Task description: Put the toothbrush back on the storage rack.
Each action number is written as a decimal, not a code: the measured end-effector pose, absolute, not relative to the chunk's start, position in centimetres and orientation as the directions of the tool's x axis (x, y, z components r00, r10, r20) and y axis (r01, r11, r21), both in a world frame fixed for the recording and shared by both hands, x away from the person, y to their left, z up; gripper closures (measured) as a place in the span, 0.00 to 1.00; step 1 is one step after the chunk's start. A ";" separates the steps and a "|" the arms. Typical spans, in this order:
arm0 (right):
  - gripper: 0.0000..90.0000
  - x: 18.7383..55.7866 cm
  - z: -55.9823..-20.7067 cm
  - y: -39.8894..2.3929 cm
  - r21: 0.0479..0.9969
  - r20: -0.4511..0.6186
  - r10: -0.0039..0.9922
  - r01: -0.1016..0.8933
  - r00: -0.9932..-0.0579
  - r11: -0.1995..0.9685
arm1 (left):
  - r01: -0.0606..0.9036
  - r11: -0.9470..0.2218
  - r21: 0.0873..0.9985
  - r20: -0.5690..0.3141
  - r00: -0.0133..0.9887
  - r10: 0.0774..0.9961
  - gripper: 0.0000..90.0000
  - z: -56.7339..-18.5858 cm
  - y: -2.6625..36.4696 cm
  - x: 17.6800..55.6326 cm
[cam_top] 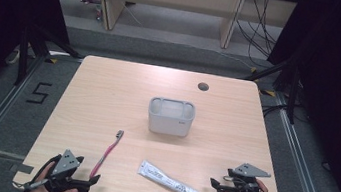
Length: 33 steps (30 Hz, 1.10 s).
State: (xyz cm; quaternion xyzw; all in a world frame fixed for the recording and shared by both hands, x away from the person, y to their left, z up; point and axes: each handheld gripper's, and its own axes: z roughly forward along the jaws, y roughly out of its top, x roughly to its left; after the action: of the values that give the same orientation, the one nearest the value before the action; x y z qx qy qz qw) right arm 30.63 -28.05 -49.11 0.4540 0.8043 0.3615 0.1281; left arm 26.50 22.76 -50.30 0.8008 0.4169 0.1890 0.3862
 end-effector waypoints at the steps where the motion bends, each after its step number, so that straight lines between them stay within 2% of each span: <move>1: 0.28 30.7 -49.2 -28.1 0.700 0.115 0.820 0.632 -0.560 0.333 | 0.522 -0.354 0.775 -0.020 0.581 0.813 0.18 -50.3 22.8 26.5; 2: 0.28 30.9 -49.2 -28.4 0.705 0.070 0.817 0.608 -0.572 0.365 | 0.521 -0.359 0.775 -0.016 0.583 0.812 0.18 -50.3 22.8 26.5; 6: 0.28 30.9 -49.3 -28.6 0.712 0.061 0.820 0.600 -0.569 0.364 | 0.532 -0.380 0.756 -0.004 0.585 0.811 0.18 -50.2 22.8 26.5; 10: 0.29 30.8 -49.2 -28.5 0.691 0.089 0.816 0.626 -0.571 0.362 | 0.552 -0.380 0.742 -0.010 0.575 0.818 0.19 -50.2 23.0 26.5; 17: 0.29 30.9 -49.4 -28.4 0.703 0.064 0.808 0.601 -0.586 0.380 | 0.583 -0.357 0.730 -0.039 0.557 0.829 0.23 -50.3 22.9 26.9; 18: 0.29 30.7 -49.5 -28.0 0.693 0.117 0.819 0.637 -0.562 0.338 | 0.585 -0.373 0.720 -0.032 0.565 0.825 0.24 -50.2 22.9 26.9; 21: 0.29 30.6 -49.5 -28.0 0.687 0.135 0.820 0.649 -0.555 0.326 | 0.593 -0.359 0.721 -0.047 0.558 0.828 0.25 -50.2 22.7 27.1; 28: 0.29 30.4 -49.4 -27.9 0.673 0.126 0.831 0.662 -0.542 0.330 | 0.586 -0.378 0.717 -0.041 0.576 0.816 0.26 -50.2 22.1 27.6; 33: 0.29 30.6 -49.5 -27.9 0.690 0.112 0.813 0.634 -0.571 0.350 | 0.578 -0.393 0.716 -0.034 0.590 0.806 0.28 -50.0 21.5 28.0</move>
State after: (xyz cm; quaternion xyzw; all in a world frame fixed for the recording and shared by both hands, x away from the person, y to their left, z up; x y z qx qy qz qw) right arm 30.61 -27.94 -49.48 0.4457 0.8118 0.3556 0.1264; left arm 28.03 21.48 -50.03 0.8187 0.4226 0.1619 0.3535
